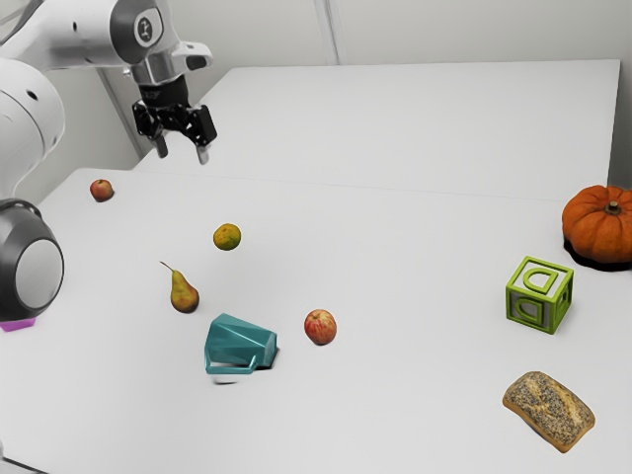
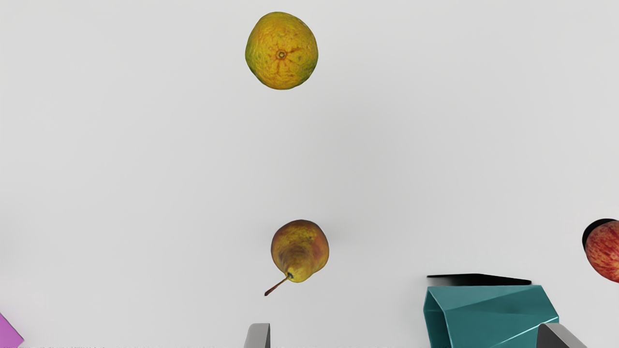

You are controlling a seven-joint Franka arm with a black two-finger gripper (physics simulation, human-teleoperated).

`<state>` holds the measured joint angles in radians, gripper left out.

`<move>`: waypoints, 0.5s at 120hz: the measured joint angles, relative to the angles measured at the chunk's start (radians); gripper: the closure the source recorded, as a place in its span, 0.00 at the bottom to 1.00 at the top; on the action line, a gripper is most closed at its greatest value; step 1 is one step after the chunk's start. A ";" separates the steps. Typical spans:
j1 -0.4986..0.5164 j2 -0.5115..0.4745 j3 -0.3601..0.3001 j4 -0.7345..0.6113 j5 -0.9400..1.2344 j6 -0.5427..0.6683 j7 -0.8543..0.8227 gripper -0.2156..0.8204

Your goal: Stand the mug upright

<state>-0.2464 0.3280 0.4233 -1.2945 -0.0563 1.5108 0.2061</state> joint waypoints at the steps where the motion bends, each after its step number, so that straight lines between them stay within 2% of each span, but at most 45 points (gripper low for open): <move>1: 0.000 0.000 0.000 0.000 0.000 0.000 -0.001 0.21; 28: 0.001 -0.014 0.001 -0.038 0.007 0.000 -0.014 0.21; 36: -0.004 -0.046 -0.005 -0.114 0.005 0.014 -0.026 0.21; 60: -0.025 -0.246 -0.030 -0.433 0.001 0.114 -0.086 0.21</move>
<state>-0.2715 0.0818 0.3929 -1.7275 -0.0555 1.6249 0.1200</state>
